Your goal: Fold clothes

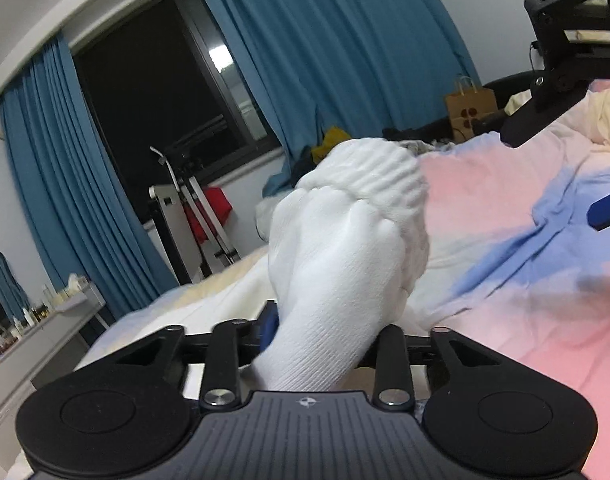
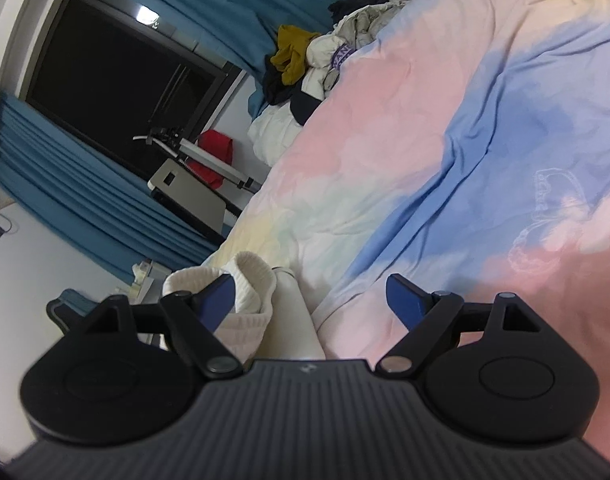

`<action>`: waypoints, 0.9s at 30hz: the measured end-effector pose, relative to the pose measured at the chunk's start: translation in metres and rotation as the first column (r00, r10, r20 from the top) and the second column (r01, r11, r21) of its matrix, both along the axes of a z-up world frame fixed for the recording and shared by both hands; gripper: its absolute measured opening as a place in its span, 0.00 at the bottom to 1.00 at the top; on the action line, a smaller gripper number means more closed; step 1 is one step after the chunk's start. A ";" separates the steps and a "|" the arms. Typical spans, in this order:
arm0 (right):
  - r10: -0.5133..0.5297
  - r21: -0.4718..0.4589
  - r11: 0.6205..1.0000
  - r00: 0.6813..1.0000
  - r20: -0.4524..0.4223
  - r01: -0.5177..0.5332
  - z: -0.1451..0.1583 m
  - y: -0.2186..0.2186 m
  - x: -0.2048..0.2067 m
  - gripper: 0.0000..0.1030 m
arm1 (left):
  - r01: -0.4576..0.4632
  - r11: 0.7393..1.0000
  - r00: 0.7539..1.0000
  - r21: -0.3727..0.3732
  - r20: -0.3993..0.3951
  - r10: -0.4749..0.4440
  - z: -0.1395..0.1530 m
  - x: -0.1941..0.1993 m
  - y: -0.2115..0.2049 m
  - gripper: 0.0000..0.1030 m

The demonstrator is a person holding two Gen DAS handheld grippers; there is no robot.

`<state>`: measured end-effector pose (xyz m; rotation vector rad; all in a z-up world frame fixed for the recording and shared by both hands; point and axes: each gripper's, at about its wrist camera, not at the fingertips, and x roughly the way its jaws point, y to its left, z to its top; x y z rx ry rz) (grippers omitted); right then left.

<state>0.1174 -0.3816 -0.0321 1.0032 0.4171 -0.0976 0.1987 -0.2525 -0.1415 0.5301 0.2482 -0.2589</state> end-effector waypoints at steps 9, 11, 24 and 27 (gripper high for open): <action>0.054 0.026 0.998 0.997 0.055 -0.055 0.002 0.007 0.003 0.83 | 0.114 0.993 0.988 0.041 -0.110 -0.109 -0.010 -0.041 0.073 0.82; 0.069 0.026 0.997 0.996 0.057 -0.071 0.002 0.010 0.005 0.83 | 0.135 0.990 0.984 0.038 -0.120 -0.130 -0.008 -0.055 0.093 0.84; 0.053 0.020 0.998 0.991 0.125 -0.056 0.008 0.021 0.006 0.83 | 0.039 0.992 0.975 -0.117 -0.215 -0.063 0.035 -0.082 0.206 0.84; 0.062 0.010 0.998 0.991 0.117 -0.063 0.008 0.026 0.014 0.83 | 0.018 0.993 0.973 -0.118 -0.225 -0.044 0.024 -0.080 0.220 0.83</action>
